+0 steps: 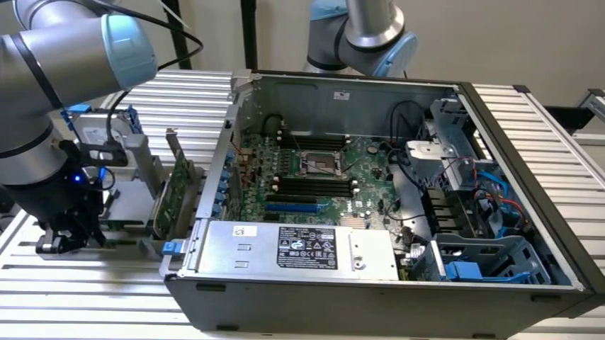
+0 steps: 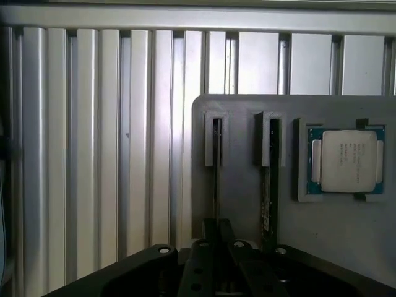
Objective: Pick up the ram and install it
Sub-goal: 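Pick up the ram and move it above insertion slot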
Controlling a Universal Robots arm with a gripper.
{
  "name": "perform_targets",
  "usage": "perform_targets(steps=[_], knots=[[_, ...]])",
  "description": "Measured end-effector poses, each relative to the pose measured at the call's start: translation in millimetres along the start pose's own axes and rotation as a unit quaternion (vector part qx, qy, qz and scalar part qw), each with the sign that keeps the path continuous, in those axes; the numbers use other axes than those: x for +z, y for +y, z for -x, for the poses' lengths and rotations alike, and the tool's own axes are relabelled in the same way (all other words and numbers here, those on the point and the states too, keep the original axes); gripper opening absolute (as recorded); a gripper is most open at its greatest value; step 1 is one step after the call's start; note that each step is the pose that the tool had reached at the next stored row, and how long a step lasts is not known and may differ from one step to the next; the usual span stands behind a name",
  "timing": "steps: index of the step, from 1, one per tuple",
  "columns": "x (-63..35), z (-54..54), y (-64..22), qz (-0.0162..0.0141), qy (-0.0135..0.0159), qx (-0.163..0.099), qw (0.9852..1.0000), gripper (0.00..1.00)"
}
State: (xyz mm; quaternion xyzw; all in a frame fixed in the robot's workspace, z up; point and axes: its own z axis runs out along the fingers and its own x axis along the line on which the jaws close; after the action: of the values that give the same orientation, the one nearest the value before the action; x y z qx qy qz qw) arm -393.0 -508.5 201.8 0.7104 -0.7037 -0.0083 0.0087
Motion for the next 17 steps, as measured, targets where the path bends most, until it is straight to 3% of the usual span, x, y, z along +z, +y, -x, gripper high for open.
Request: perform_targets(steps=[7, 17], knots=[[-19.0, 0.0, 0.5, 0.0000, 0.0000, 0.000, 1.0000, 0.00], [-64.1, -0.1, -0.2, -0.0001, -0.0001, 0.000, 1.0000, 0.00]])
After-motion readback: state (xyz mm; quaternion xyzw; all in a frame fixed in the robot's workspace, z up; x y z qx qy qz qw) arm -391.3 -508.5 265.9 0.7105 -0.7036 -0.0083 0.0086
